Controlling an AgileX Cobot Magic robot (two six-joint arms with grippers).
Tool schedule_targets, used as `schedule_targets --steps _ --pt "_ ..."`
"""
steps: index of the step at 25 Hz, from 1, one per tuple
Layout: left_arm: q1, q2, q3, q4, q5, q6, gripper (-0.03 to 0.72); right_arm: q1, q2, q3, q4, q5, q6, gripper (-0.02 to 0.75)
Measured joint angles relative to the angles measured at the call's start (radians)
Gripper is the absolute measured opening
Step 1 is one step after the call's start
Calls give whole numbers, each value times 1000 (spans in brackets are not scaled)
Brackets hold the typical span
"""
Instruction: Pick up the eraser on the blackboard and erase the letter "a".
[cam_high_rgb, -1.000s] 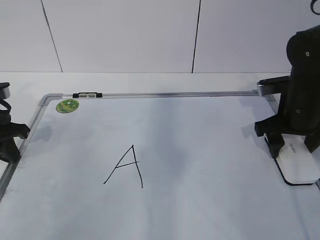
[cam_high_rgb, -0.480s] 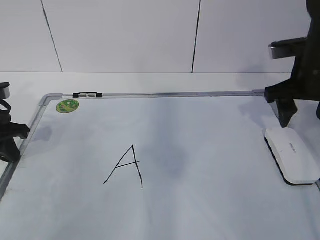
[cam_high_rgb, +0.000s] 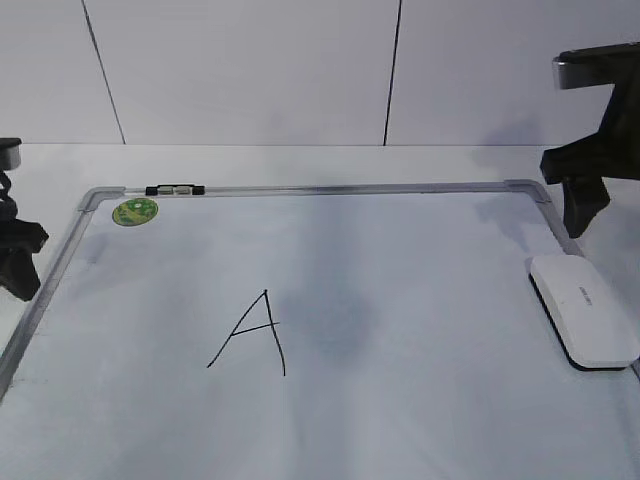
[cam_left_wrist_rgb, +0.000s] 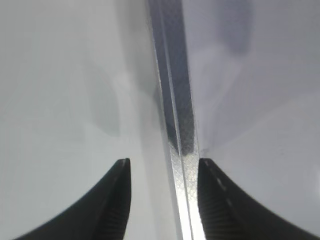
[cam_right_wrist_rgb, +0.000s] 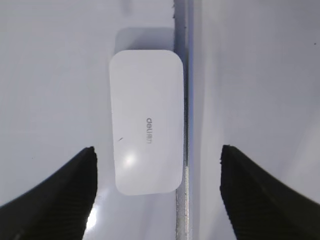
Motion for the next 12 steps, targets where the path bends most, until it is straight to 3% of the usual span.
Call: schedule_targets --steps 5,12 --pt "0 -85 -75 -14 159 0 370 0 -1 0 55 2 -31 585" --pt "0 -315 -77 -48 279 -28 370 0 -69 0 93 2 -60 585"
